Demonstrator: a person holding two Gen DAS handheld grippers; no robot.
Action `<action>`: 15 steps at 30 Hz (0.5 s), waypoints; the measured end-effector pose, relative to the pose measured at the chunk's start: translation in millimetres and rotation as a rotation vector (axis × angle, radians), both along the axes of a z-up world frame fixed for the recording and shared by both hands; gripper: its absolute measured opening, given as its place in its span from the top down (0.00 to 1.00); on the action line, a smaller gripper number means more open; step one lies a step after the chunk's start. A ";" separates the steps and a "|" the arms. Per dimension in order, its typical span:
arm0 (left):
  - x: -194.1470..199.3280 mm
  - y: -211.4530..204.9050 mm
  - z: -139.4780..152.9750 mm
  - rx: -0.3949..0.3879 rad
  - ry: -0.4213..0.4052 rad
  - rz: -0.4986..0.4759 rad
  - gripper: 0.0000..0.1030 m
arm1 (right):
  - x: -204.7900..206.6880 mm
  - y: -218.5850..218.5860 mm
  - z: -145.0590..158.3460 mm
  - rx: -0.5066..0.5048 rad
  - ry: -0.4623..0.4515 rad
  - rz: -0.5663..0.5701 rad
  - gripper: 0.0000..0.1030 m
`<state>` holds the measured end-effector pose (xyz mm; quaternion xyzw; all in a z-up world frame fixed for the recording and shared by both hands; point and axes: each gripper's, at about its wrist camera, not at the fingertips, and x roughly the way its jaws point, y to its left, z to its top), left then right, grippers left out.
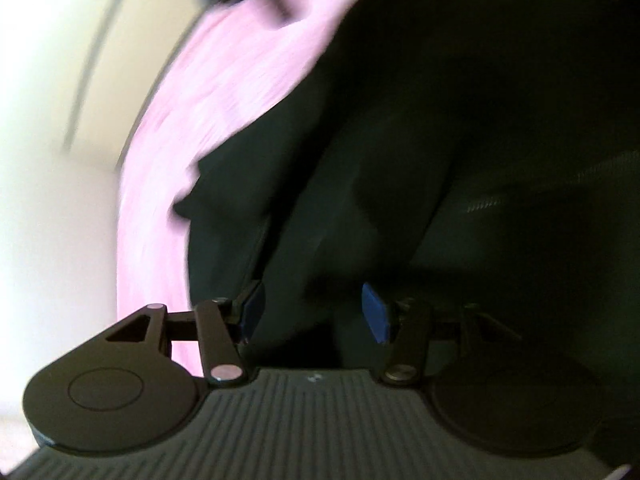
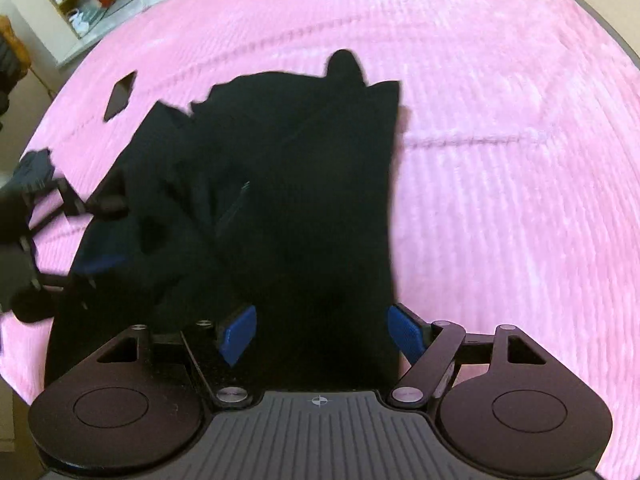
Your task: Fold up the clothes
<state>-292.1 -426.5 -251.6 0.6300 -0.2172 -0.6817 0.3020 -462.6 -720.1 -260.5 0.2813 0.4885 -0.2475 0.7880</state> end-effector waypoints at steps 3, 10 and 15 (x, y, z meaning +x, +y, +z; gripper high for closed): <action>-15.2 -12.9 -21.9 0.065 -0.052 -0.130 0.41 | -11.6 -21.6 -2.1 0.010 -0.001 -0.044 0.27; -16.8 -54.7 -15.9 0.174 0.000 0.015 0.95 | -18.3 -45.7 0.2 0.063 -0.050 -0.104 0.26; 40.4 -78.7 75.7 -0.036 0.259 0.461 0.96 | 37.2 -52.9 -6.0 -0.009 -0.088 -0.005 0.26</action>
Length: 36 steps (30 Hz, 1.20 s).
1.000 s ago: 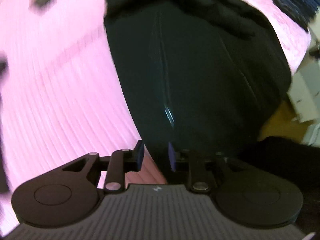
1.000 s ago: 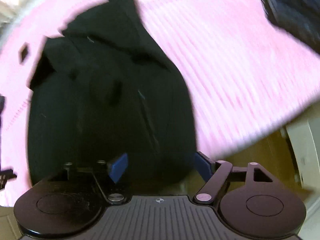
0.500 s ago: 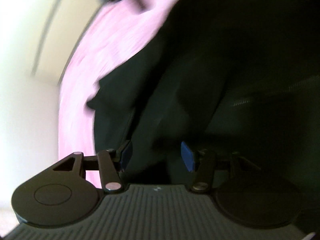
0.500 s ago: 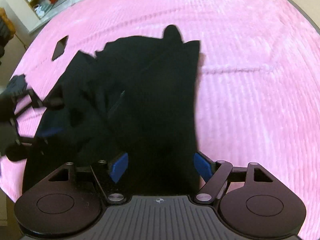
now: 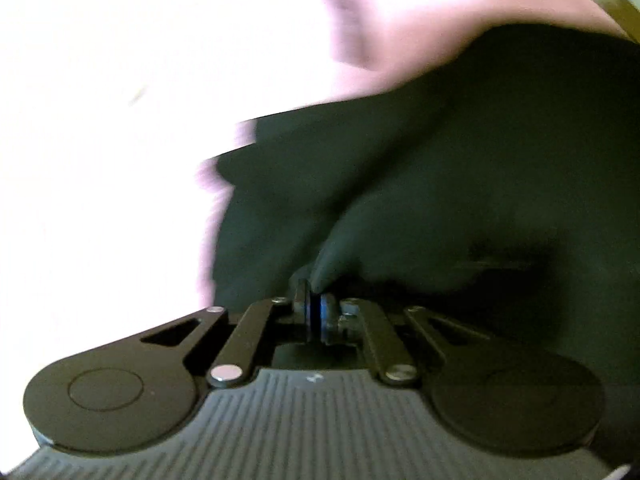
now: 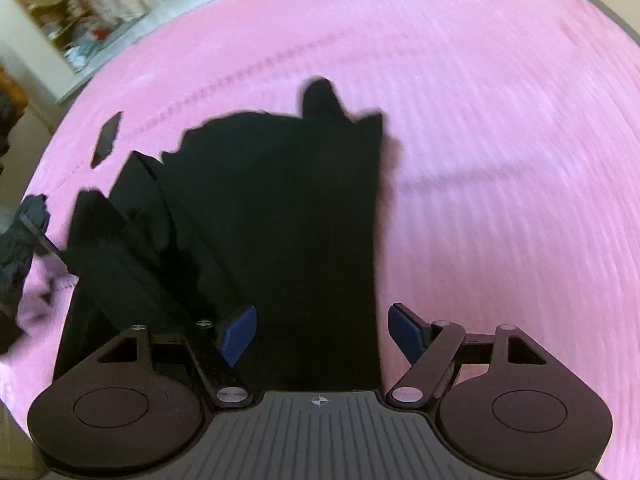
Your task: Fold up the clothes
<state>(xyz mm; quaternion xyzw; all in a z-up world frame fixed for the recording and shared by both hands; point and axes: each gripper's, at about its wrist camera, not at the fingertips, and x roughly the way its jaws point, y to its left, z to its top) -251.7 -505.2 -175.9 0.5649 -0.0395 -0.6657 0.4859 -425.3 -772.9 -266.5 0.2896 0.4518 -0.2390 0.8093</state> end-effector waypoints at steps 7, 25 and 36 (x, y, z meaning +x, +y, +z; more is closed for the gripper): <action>205.8 38.4 91.8 -0.268 0.226 0.936 0.97 | 123.3 38.7 -23.3 -0.309 0.084 0.382 0.26; 180.9 55.2 4.6 -0.014 0.447 1.008 0.64 | -12.1 -17.4 48.0 -0.444 0.020 -0.220 0.99; 193.7 -108.3 -64.6 0.101 0.425 0.597 0.52 | -154.9 -7.4 12.2 -0.280 0.173 -0.668 0.42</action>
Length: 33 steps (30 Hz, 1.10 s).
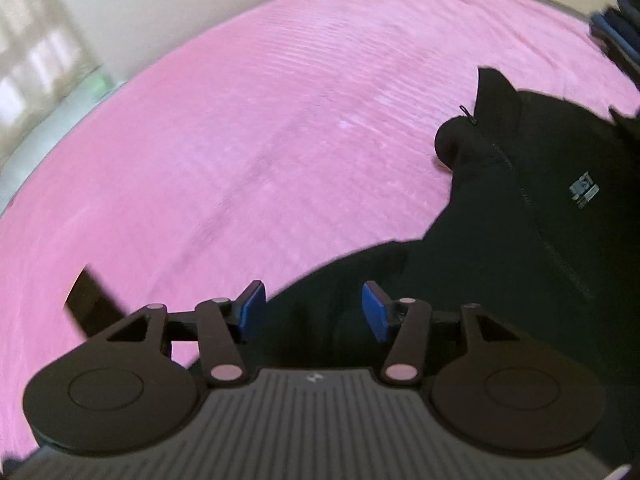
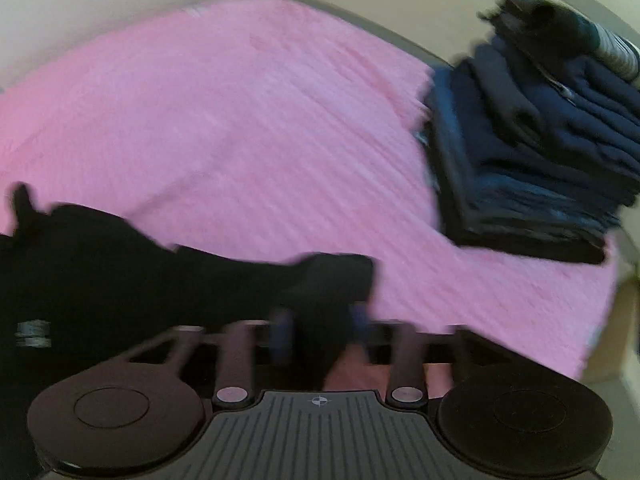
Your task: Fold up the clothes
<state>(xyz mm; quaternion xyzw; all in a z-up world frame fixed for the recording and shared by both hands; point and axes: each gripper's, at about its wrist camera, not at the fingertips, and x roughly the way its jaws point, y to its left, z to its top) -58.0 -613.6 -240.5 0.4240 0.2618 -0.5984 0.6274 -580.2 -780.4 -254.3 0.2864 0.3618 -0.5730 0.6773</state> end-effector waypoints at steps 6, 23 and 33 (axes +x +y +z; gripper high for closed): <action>-6.6 -45.7 -42.9 0.138 -0.011 -0.221 0.53 | 100.1 -19.1 -14.7 -0.006 -0.206 0.434 0.42; 61.8 22.4 21.3 -0.027 0.114 0.133 0.96 | 262.0 -104.8 -73.5 0.193 -0.236 0.965 0.92; 96.5 57.8 12.8 -0.046 0.130 0.369 0.96 | 346.7 -149.2 -4.9 -0.049 -0.329 0.836 1.00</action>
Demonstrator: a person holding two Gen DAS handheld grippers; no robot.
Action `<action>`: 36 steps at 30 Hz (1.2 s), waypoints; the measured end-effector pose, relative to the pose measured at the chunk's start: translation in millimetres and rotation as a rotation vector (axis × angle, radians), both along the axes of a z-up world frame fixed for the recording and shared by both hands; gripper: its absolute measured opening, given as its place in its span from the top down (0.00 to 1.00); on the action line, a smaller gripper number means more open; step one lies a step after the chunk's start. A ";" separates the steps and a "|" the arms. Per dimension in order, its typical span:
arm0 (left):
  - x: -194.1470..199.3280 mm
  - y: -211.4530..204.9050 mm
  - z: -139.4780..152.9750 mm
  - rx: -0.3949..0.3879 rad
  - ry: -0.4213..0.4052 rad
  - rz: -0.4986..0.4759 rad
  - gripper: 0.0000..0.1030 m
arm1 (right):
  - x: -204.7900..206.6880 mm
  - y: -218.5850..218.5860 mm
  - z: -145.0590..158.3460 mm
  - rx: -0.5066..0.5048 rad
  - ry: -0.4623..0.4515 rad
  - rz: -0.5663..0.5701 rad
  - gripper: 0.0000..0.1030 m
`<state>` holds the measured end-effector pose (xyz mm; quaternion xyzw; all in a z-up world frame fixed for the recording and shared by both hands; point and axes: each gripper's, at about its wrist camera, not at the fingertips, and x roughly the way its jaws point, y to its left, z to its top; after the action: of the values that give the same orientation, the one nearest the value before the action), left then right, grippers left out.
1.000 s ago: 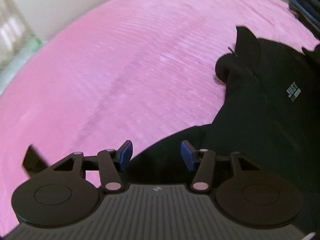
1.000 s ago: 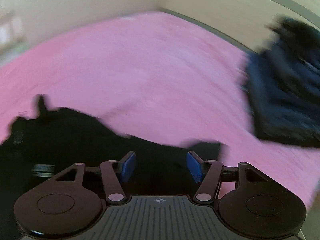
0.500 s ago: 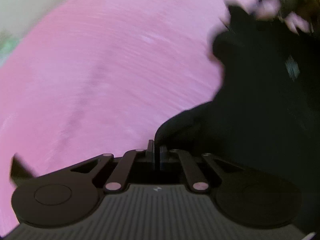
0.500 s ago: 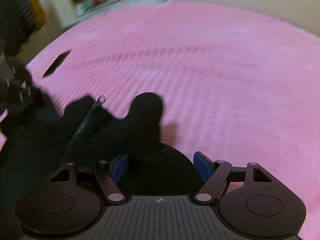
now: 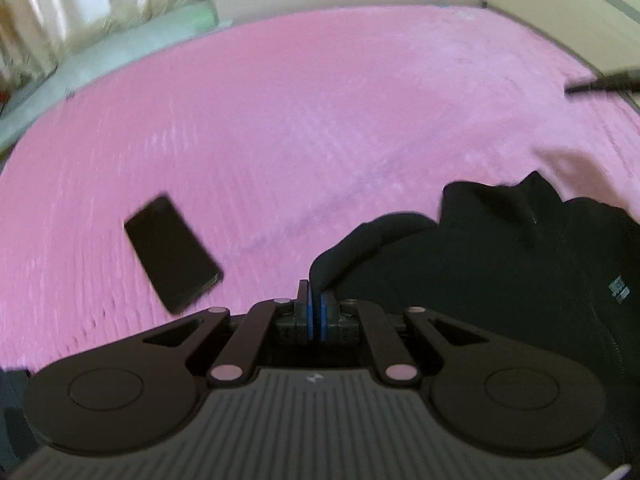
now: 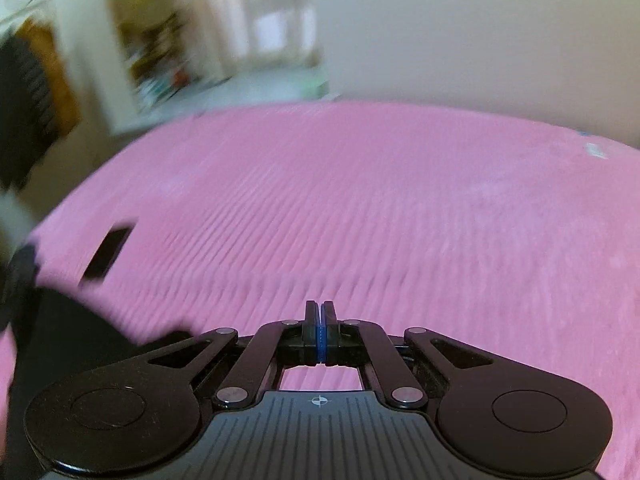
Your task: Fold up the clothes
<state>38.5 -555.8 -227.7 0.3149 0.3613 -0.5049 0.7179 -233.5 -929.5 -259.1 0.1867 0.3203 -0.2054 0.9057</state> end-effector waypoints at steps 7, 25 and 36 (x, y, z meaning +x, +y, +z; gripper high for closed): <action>4.7 15.8 -46.3 0.113 0.035 0.017 0.96 | -8.2 42.4 -47.4 0.108 0.083 0.127 0.12; -9.4 51.8 41.3 -0.115 -0.055 0.037 0.96 | 18.8 59.7 17.7 -0.030 0.045 0.182 0.95; 17.4 51.7 -1.6 -0.002 0.018 0.226 0.87 | -22.1 93.3 -44.5 0.038 0.061 -0.017 0.38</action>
<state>55.9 -504.1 -229.4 0.2668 0.4006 -0.4240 0.7672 -255.6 -836.3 -303.7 0.2004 0.3501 -0.2125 0.8900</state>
